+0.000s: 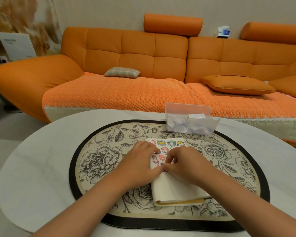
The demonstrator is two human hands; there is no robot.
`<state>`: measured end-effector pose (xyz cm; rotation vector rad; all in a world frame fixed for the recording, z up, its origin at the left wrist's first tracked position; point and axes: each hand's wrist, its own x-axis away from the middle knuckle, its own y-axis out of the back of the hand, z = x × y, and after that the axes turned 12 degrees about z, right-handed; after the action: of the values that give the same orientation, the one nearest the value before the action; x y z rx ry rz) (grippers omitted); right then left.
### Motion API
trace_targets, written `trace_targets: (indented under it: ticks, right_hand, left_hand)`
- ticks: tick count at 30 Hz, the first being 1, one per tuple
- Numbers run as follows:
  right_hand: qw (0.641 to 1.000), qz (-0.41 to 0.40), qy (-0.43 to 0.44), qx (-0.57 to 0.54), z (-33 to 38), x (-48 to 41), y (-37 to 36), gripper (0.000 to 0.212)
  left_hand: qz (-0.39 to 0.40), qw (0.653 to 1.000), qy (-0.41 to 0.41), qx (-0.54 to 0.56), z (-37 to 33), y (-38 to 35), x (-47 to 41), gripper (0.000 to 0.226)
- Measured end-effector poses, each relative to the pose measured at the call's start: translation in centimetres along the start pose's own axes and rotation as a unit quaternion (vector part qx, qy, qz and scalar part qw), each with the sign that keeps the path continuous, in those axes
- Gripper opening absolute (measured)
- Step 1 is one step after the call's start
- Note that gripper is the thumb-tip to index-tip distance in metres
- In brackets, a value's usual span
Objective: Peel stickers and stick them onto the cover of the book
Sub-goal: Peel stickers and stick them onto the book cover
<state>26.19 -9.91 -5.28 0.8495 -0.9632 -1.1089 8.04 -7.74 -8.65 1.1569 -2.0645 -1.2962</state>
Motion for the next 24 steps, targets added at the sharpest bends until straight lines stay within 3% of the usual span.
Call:
trace_targets:
  ticks: [4,8,10,18,24]
  right_hand:
    - [0.997,-0.062,0.031,0.016,-0.5,0.6,-0.4,0.044]
    - [0.988,-0.079,0.127,0.049,-1.5,1.5,-1.3,0.017]
    - [0.981,-0.083,0.157,0.08,-2.0,1.9,-1.9,0.017]
    - [0.967,-0.03,0.185,0.17,-2.4,3.3,-2.5,0.053]
    - [0.972,-0.011,0.175,0.155,-1.9,3.1,-2.4,0.055]
  left_hand:
    - [-0.02,1.0,-0.007,-0.011,-0.2,-0.2,0.2,0.051]
    - [-0.069,0.995,-0.056,-0.044,-0.5,-0.3,0.9,0.035]
    - [-0.08,0.991,-0.084,-0.071,-0.6,-0.3,1.3,0.023]
    - [-0.046,0.985,-0.108,-0.128,-0.3,-0.1,3.9,0.035]
    - [0.03,0.987,-0.074,-0.137,-0.7,0.2,4.8,0.045]
